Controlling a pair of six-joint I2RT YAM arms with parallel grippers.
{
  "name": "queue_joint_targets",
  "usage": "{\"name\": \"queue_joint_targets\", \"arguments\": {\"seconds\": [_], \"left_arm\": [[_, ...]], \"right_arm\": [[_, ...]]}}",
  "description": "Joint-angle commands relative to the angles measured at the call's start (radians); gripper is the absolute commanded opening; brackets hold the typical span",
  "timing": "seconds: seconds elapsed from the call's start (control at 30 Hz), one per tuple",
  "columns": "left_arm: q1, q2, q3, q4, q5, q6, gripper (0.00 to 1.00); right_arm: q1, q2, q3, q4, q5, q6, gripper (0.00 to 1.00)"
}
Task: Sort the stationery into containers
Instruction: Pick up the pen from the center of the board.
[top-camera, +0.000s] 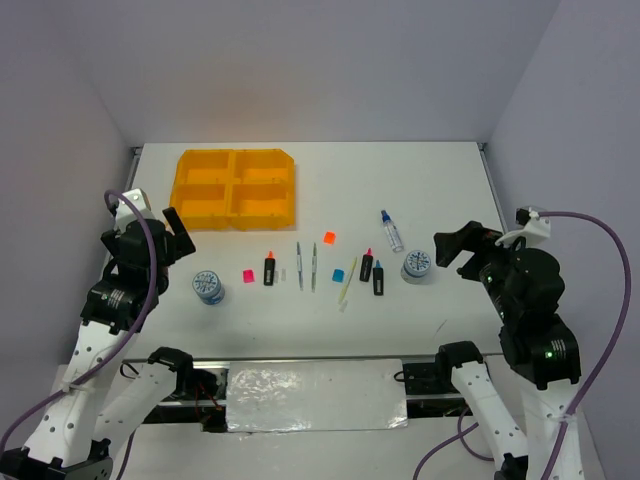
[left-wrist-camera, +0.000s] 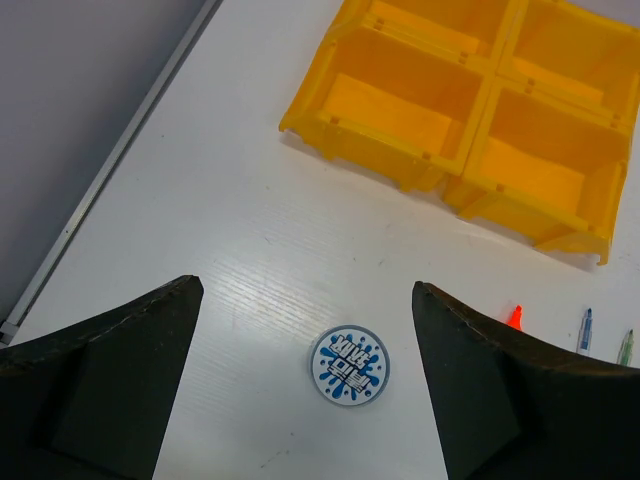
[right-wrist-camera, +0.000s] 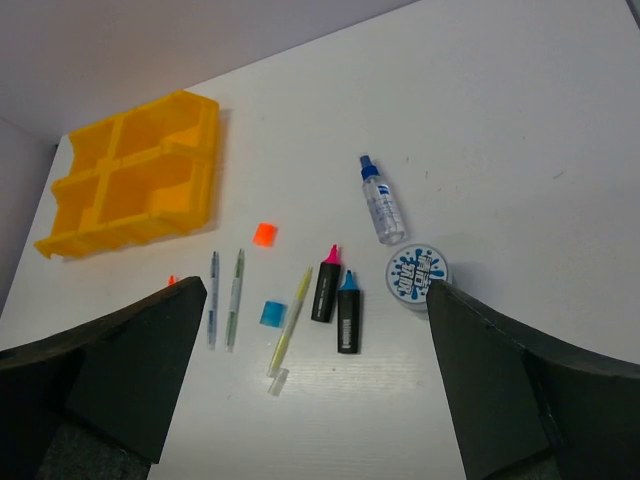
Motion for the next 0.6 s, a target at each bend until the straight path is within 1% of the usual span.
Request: {"name": "queue_joint_targets", "arguments": {"seconds": [0.0,0.07,0.1,0.13,0.17,0.23,0.27,0.3,0.33,0.4,0.43,0.47,0.5,0.53,0.57], "left_arm": [[0.004,0.001,0.015,0.013,-0.023,-0.008,0.99],[0.004,0.003,0.019,0.009,-0.021,-0.008,0.99],[0.004,0.003,0.024,0.004,-0.024,-0.010,0.99],[0.004,-0.002,0.024,0.001,-0.031,-0.012,0.99],[0.005,-0.006,0.022,-0.001,-0.041,-0.012,0.99],[0.005,-0.025,0.018,0.006,-0.044,-0.012,0.99],[0.005,-0.034,0.015,0.007,-0.044,-0.012,0.99],[0.005,-0.036,0.013,0.012,-0.043,-0.008,0.99],[0.005,-0.034,0.012,0.013,-0.041,-0.008,0.99],[0.005,-0.022,0.013,0.010,-0.034,-0.005,0.99],[0.005,-0.014,0.015,0.009,-0.034,-0.005,0.99],[0.005,-0.002,0.018,0.007,-0.032,-0.007,0.99],[0.007,0.003,0.019,0.003,-0.032,-0.008,0.99],[0.007,0.006,0.019,0.002,-0.032,-0.007,0.99],[0.007,0.006,0.019,0.002,-0.031,-0.007,0.99]], "right_arm": [[0.004,0.014,-0.013,0.047,-0.035,-0.021,1.00],[0.002,0.012,-0.016,0.079,-0.081,-0.025,1.00],[0.002,0.006,-0.040,0.110,-0.171,-0.013,1.00],[0.002,0.003,-0.063,0.192,-0.227,0.004,1.00],[0.002,0.004,-0.085,0.233,-0.285,0.027,1.00],[0.004,0.050,-0.138,0.324,-0.386,0.096,1.00],[0.007,0.079,-0.148,0.334,-0.388,0.120,1.00],[0.013,0.152,-0.146,0.337,-0.375,0.126,1.00],[0.025,0.194,-0.143,0.328,-0.305,0.136,1.00],[0.140,0.286,-0.105,0.278,-0.171,0.154,1.00],[0.203,0.387,-0.082,0.252,0.033,0.160,1.00],[0.335,0.441,-0.035,0.229,0.134,0.178,1.00],[0.387,0.496,-0.013,0.199,0.212,0.189,1.00],[0.457,0.600,0.019,0.158,0.310,0.221,1.00],[0.484,0.645,0.026,0.149,0.341,0.237,0.99]]}}
